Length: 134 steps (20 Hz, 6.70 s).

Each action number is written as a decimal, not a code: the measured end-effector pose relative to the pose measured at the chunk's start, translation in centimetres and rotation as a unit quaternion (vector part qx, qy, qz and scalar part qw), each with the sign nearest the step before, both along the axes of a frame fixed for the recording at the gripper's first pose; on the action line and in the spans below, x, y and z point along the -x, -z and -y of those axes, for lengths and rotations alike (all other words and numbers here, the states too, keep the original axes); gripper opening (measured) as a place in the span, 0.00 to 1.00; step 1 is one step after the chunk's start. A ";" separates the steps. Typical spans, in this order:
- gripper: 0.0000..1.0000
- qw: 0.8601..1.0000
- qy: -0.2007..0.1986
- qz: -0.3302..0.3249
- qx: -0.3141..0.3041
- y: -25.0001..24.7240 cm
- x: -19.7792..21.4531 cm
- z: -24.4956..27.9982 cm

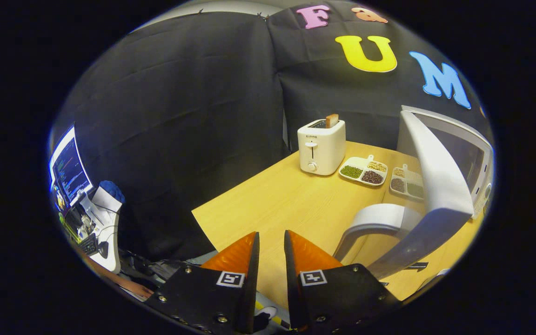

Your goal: Open the microwave, put the food inside, and close the microwave door.

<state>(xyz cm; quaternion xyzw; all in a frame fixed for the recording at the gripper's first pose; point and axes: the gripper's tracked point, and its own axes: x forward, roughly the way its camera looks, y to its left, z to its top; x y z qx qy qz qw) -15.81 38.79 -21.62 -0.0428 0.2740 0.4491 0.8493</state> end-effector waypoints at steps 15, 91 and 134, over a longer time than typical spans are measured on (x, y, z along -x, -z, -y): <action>0.01 0.999 0.032 0.019 0.017 0.4 -2.0 4.3; 0.00 0.931 0.356 0.076 0.034 -2.3 -34.0 31.1; 0.93 0.903 0.395 0.162 -0.039 -14.4 -10.8 33.7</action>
